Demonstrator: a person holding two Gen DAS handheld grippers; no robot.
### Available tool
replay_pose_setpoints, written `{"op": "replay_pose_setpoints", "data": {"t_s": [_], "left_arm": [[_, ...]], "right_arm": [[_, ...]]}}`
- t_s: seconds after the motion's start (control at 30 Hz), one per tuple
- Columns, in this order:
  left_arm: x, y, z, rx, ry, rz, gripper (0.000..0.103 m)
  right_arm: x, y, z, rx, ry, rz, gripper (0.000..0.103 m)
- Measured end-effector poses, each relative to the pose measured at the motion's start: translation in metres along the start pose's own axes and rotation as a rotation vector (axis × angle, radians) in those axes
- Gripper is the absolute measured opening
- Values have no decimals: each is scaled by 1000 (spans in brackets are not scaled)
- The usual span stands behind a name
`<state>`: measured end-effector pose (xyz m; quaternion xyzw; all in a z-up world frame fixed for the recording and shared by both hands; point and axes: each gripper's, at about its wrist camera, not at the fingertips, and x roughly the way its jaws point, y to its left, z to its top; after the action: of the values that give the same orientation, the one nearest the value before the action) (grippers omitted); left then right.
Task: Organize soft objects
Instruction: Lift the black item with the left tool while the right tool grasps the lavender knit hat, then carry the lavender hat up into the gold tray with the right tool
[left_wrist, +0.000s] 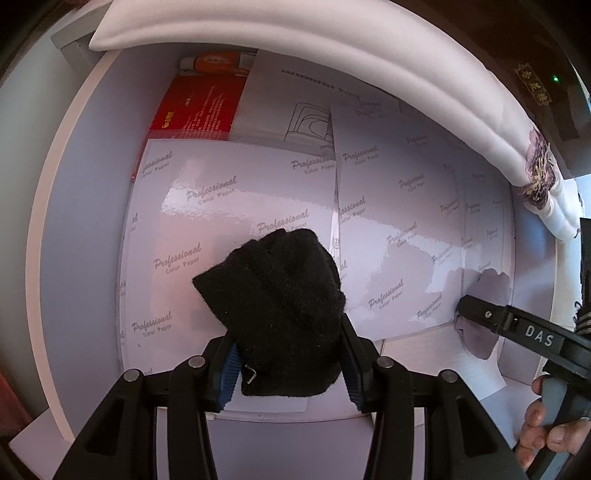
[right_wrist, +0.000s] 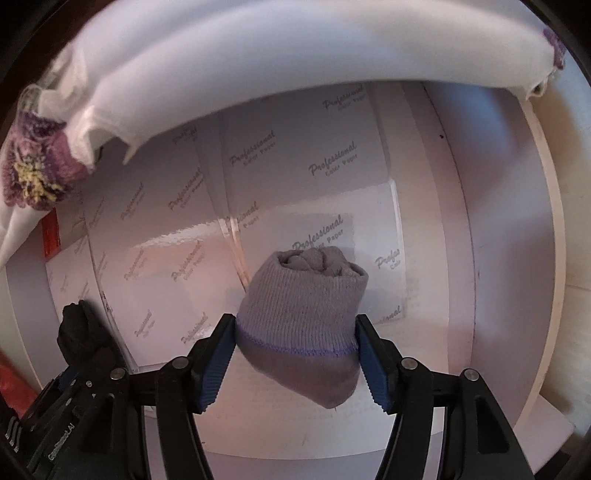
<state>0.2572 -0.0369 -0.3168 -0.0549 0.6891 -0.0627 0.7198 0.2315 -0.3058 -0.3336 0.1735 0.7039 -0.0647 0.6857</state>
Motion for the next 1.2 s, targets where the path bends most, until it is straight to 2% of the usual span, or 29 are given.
{"op": "replay_pose_setpoints", "data": {"t_s": [0.43,0.87,1.03,1.2], "left_arm": [[0,-9,-1,21,-2,24,48],[-6,-12,-2,26,-5,29,48],[-6,-12,-1,28,-5,30,48],[-6,-13,-2,28,-5,31,48]], "right_arm": [[-6,15,-8,-69,-42,-65,61],[-94,37,-32,-158,-123,-16,61],[-139,40,-44,-193,-177,56,61],[-193,39,-41,-210,-284,146,61]]}}
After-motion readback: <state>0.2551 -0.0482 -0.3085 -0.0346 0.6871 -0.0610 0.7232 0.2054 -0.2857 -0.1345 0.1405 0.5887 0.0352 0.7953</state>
